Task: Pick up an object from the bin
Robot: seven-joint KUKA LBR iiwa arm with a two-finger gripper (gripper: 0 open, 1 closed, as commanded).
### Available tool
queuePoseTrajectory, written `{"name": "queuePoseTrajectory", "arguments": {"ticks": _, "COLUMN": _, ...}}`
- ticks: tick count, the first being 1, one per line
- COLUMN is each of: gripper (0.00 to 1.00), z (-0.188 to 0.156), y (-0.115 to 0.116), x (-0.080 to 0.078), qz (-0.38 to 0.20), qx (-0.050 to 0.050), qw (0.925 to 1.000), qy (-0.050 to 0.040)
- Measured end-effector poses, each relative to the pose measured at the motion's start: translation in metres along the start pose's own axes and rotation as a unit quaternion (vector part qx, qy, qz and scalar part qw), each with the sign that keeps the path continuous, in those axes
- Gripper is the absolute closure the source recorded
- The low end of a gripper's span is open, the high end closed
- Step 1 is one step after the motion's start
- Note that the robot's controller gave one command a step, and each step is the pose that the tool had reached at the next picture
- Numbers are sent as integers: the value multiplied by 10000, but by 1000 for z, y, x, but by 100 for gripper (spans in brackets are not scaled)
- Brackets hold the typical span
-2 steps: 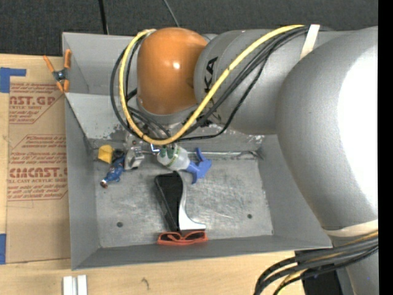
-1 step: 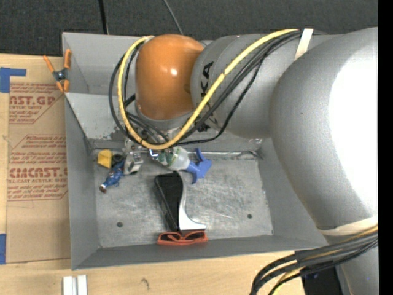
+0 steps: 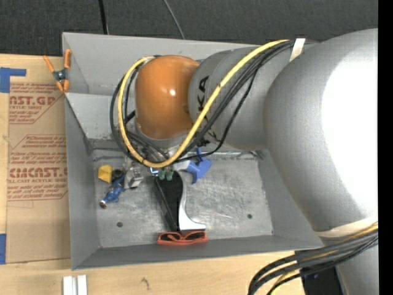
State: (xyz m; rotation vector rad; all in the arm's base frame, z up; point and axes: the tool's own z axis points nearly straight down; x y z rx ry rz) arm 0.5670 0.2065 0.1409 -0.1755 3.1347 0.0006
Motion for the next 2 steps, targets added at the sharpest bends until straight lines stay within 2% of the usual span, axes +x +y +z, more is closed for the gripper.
{"name": "queuePoseTrajectory", "arguments": {"ticks": 1, "gripper": 100, "z": 3, "y": 0, "x": 6, "qz": -56, "qx": 15, "qw": 10000, "qy": 69}}
{"name": "queuePoseTrajectory", "arguments": {"ticks": 2, "gripper": 100, "z": -34, "y": -4, "x": 12, "qz": -15, "qx": -7, "qw": 10000, "qy": -25}}
